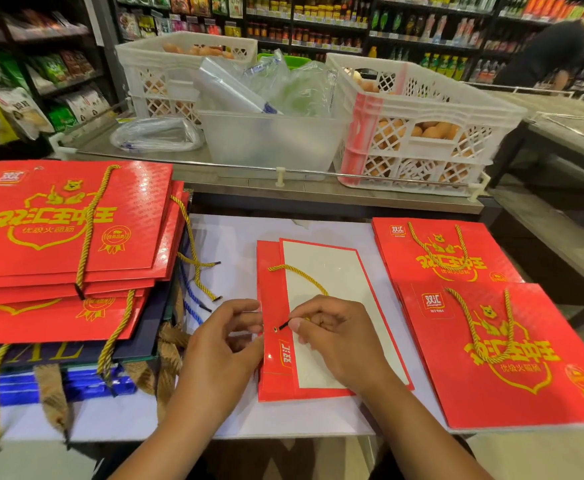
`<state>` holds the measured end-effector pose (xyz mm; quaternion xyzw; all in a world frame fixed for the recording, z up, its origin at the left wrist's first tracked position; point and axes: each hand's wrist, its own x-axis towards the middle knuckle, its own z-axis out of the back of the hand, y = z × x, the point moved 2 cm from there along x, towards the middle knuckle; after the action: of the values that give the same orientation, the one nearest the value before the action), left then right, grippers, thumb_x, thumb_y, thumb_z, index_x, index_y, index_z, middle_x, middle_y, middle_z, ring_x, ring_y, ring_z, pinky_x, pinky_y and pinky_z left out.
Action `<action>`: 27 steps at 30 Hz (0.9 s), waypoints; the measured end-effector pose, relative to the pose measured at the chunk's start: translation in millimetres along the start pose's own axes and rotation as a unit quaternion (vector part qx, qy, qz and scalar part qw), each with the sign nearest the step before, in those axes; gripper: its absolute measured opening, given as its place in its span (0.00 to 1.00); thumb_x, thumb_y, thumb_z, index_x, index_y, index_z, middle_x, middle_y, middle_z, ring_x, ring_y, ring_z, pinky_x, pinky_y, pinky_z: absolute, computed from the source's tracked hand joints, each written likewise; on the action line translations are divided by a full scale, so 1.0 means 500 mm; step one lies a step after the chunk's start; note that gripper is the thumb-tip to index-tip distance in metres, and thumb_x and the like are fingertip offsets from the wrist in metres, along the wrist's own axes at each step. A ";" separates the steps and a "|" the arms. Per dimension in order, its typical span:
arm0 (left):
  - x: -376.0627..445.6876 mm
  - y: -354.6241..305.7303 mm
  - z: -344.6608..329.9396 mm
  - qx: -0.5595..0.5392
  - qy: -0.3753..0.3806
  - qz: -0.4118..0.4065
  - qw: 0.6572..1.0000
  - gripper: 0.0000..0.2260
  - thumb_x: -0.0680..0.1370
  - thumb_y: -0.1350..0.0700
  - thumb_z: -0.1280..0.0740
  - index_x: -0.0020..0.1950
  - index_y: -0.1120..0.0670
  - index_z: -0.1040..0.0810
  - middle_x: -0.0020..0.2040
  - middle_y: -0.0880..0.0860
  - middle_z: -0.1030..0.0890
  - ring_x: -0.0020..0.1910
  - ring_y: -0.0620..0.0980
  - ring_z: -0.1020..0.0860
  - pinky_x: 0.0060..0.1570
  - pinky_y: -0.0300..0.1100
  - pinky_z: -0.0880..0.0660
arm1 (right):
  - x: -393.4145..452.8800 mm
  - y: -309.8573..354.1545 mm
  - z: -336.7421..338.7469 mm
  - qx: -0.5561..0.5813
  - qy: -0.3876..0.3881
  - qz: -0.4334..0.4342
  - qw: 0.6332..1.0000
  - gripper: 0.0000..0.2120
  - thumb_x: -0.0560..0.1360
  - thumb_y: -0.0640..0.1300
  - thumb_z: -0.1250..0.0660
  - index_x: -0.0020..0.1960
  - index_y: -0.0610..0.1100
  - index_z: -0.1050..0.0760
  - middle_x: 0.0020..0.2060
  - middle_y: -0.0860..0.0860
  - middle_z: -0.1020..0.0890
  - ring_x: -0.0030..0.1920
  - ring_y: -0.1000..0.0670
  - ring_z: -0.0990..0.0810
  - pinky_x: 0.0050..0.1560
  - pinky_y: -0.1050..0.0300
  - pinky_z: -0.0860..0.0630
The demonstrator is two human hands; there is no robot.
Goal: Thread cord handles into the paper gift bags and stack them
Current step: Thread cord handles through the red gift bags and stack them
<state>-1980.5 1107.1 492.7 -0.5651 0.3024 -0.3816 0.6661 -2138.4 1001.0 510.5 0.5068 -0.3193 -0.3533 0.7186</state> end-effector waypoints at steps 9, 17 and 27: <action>-0.007 -0.011 -0.002 0.036 0.019 -0.001 0.999 0.01 0.79 0.55 0.26 0.48 0.49 0.14 0.42 0.47 0.13 0.42 0.47 0.14 0.45 0.48 0.16 | 0.003 0.000 -0.005 -0.004 0.003 0.007 1.000 0.09 0.77 0.43 0.25 0.45 0.59 0.15 0.43 0.64 0.13 0.49 0.59 0.15 0.48 0.69 0.20; -0.008 -0.009 -0.004 0.023 0.031 -0.012 0.999 0.03 0.80 0.56 0.27 0.49 0.48 0.14 0.44 0.46 0.12 0.45 0.46 0.14 0.46 0.44 0.16 | 0.009 -0.014 -0.011 -0.028 -0.011 0.008 1.000 0.05 0.77 0.45 0.25 0.47 0.55 0.14 0.43 0.63 0.14 0.48 0.58 0.15 0.48 0.70 0.21; -0.005 -0.009 0.001 0.016 0.041 -0.035 0.998 0.07 0.79 0.58 0.27 0.43 0.48 0.18 0.42 0.50 0.15 0.41 0.47 0.16 0.43 0.43 0.17 | -0.001 -0.006 -0.026 -0.103 0.027 0.074 0.992 0.05 0.78 0.44 0.26 0.52 0.51 0.13 0.47 0.60 0.15 0.50 0.56 0.17 0.53 0.62 0.20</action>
<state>-1982.3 1109.1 497.1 -0.5481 0.3036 -0.4325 0.6484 -2128.8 1007.2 503.9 0.4141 -0.2986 -0.3165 0.7995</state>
